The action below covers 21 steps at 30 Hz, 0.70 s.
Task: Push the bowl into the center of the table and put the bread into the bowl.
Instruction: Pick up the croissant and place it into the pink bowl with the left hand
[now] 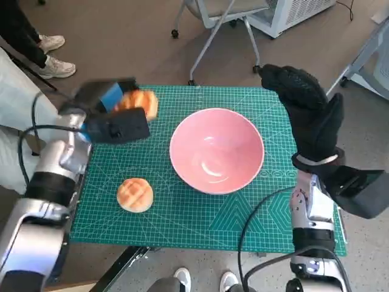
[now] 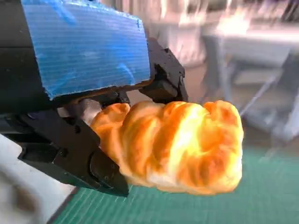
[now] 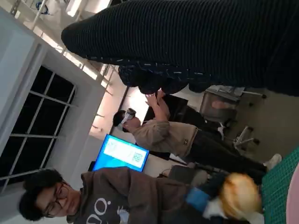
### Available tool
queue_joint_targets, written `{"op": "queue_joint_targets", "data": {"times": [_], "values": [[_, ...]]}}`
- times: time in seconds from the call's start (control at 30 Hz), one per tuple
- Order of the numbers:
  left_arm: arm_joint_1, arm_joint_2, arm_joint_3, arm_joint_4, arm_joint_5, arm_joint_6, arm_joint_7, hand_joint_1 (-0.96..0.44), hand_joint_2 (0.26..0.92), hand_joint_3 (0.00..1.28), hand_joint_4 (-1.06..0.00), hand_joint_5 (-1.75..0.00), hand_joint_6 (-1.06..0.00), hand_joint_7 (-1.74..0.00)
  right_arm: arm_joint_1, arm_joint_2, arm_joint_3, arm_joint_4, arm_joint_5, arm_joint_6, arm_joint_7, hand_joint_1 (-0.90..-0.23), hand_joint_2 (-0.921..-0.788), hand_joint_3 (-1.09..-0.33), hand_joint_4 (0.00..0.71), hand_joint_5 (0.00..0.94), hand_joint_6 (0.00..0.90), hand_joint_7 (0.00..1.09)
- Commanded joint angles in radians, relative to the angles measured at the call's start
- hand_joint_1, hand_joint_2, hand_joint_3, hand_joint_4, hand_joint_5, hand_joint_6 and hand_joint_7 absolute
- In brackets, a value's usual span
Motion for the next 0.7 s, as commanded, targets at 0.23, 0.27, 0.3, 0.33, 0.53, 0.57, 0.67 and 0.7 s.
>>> {"op": "queue_joint_targets", "data": {"times": [0.23,0.27,0.3,0.33,0.53,0.57,0.67,0.7], "values": [[0.170,-0.035,0.048,-0.461,-0.052,-0.027,-0.049,0.00,0.911,0.02,-0.78,-1.04,-0.67,-1.13,0.019,-0.003,-0.001,0.023,0.009,0.007,0.021,-0.658,-0.921,-0.736,0.205,0.000,0.017,0.62],[0.174,-0.039,0.042,-0.476,-0.049,-0.029,-0.055,0.00,0.911,0.02,-0.78,-1.04,-0.67,-1.14,0.019,-0.004,-0.002,0.024,0.010,0.006,0.022,-0.658,-0.921,-0.736,0.205,0.000,0.016,0.62],[0.177,-0.045,0.031,-0.488,-0.042,-0.039,-0.057,0.00,0.911,0.02,-0.79,-1.04,-0.67,-1.14,0.019,-0.004,-0.002,0.026,0.010,0.006,0.023,-0.658,-0.921,-0.736,0.205,0.000,0.016,0.62],[0.178,-0.053,0.014,-0.497,-0.032,-0.052,-0.061,0.00,0.910,0.02,-0.79,-1.02,-0.68,-1.14,0.019,-0.004,-0.003,0.027,0.011,0.006,0.025,-0.658,-0.921,-0.735,0.203,0.000,0.015,0.62],[0.178,-0.092,-0.040,-0.509,0.013,-0.074,-0.090,0.00,0.909,0.01,-0.81,-1.00,-0.68,-1.14,0.026,-0.004,-0.004,0.020,0.018,0.009,0.034,-0.659,-0.921,-0.734,0.197,0.000,0.011,0.62],[0.175,-0.100,-0.051,-0.502,0.020,-0.076,-0.095,0.00,0.909,0.01,-0.81,-1.00,-0.68,-1.14,0.028,-0.004,-0.005,0.018,0.018,0.009,0.034,-0.660,-0.921,-0.734,0.197,0.000,0.011,0.62],[0.165,-0.129,-0.081,-0.471,0.034,-0.083,-0.116,0.00,0.910,0.01,-0.81,-1.00,-0.68,-1.14,0.034,-0.006,-0.006,0.010,0.019,0.008,0.035,-0.657,-0.921,-0.734,0.197,0.000,0.011,0.62],[0.162,-0.138,-0.088,-0.461,0.036,-0.084,-0.123,0.00,0.913,0.01,-0.80,-1.01,-0.67,-1.15,0.036,-0.007,-0.006,0.009,0.019,0.008,0.035,-0.653,-0.921,-0.734,0.197,0.000,0.012,0.62]]}}
